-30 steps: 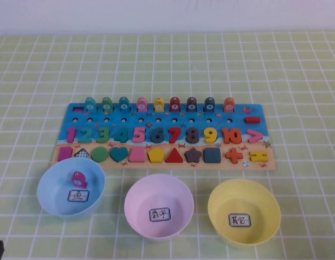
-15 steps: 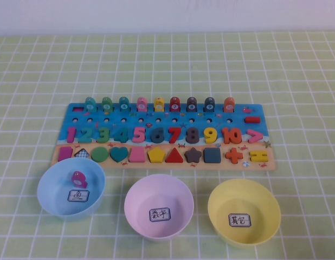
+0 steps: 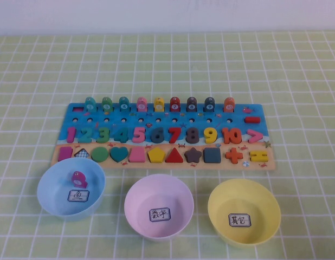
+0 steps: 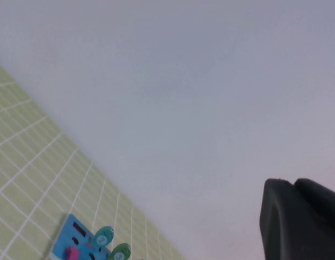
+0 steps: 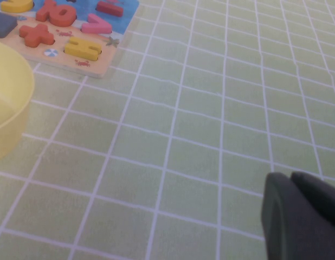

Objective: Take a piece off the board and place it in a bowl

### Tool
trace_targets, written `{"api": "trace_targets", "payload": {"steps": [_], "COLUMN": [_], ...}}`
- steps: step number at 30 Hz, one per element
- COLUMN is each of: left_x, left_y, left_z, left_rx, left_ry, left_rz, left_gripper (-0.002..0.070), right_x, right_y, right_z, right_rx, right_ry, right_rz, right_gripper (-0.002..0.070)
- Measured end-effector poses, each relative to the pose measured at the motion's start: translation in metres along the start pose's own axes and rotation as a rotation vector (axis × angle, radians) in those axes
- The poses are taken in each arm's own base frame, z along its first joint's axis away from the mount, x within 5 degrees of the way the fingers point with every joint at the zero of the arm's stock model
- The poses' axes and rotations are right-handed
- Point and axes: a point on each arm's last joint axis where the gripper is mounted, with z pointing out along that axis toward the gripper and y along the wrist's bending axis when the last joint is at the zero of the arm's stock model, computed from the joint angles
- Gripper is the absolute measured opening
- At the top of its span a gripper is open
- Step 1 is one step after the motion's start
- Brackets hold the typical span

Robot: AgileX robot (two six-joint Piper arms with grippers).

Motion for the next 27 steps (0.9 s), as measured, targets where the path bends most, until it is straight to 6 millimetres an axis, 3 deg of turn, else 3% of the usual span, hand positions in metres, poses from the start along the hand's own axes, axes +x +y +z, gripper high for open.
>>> {"api": "trace_targets", "payload": {"steps": [6,8,13,16,19,27], "left_x": [0.009,0.008,-0.010,-0.024,-0.034,-0.030], "left_y": [-0.003,-0.015,-0.070,-0.101,-0.119,-0.129], "left_z": [0.001,0.005,0.034,0.066,0.103,0.211], "left_rx": [-0.015,-0.016,-0.002,-0.034,-0.089,-0.237], "left_ry": [0.130,0.216,0.512,0.711,0.884,1.263], "left_rz": [0.009,0.060,0.397,0.616,0.780,0.954], "left_gripper": [-0.0005,-0.0005,-0.0005,-0.0005,-0.0005,-0.0005], "right_x": [0.000,0.000,0.000,0.000,0.000,0.000], "right_y": [0.000,0.000,0.000,0.000,0.000,0.000], "right_z": [0.000,0.000,0.000,0.000,0.000,0.000], "right_rx": [0.000,0.000,0.000,0.000,0.000,0.000], "right_ry": [0.000,0.000,0.000,0.000,0.000,0.000], "right_rz": [0.000,0.000,0.000,0.000,0.000,0.000], "right_gripper": [-0.0017,-0.0017,-0.0017,-0.0017,-0.0017,-0.0017]}}
